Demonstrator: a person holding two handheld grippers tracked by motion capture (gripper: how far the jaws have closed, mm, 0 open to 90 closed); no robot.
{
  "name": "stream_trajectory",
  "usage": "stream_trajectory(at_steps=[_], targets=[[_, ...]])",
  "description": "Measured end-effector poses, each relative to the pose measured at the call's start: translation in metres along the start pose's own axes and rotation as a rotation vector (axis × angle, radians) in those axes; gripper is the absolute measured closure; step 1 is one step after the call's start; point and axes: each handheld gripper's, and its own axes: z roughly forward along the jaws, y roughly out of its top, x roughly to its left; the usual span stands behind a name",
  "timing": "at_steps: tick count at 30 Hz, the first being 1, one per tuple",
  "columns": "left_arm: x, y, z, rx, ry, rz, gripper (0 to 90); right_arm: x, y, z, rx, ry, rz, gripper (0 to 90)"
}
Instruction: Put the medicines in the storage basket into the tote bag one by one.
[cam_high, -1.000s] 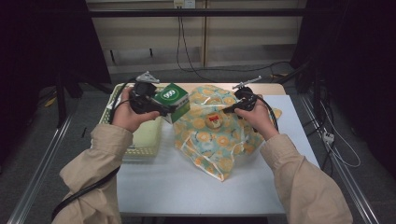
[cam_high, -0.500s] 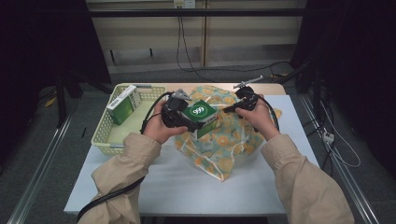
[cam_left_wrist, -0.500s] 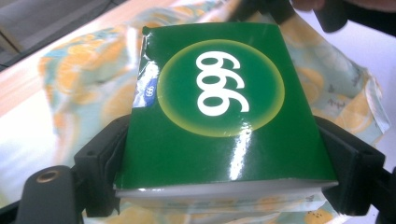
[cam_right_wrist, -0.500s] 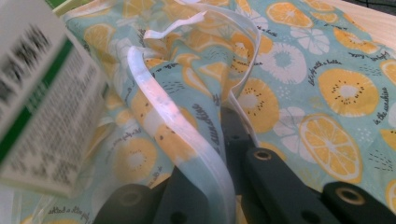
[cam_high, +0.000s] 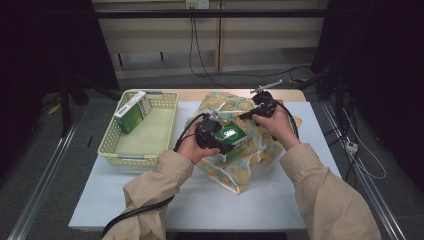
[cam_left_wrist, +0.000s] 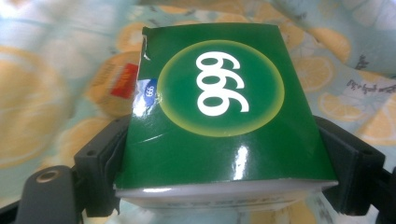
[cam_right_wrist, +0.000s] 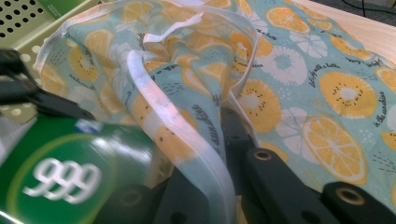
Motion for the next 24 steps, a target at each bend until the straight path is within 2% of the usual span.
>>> stream_trajectory(at_steps=[1, 6, 10, 15, 16, 17, 18, 24], targets=[[0.001, -0.001, 0.005, -0.002, -0.023, 0.003, 16.2, 0.000, 0.000, 0.000, 0.000, 0.001, 0.000, 90.0], [0.009, -0.001, 0.019, -0.056, -0.033, -0.047, 16.1, 0.000, 0.001, -0.002, -0.004, 0.002, 0.002, 90.0], [0.022, 0.004, 0.026, -0.059, 0.008, -0.050, 16.1, -0.001, 0.001, -0.002, -0.006, 0.003, 0.006, 90.0], [0.041, 0.011, 0.035, -0.077, 0.072, -0.092, 16.0, -0.001, 0.001, -0.004, -0.008, 0.003, 0.007, 90.0], [0.045, 0.012, 0.037, -0.080, 0.079, -0.106, 16.0, -0.002, 0.001, -0.004, -0.009, 0.003, 0.008, 90.0], [0.047, 0.013, 0.038, -0.085, 0.104, -0.124, 16.0, -0.002, 0.001, -0.004, -0.010, 0.005, 0.009, 90.0], [0.051, 0.015, 0.040, -0.092, 0.095, -0.131, 16.0, -0.002, 0.001, -0.004, -0.009, 0.005, 0.008, 90.0], [0.055, 0.021, 0.050, -0.103, 0.136, -0.126, 15.7, -0.002, 0.001, -0.002, -0.006, 0.004, 0.009, 90.0]])
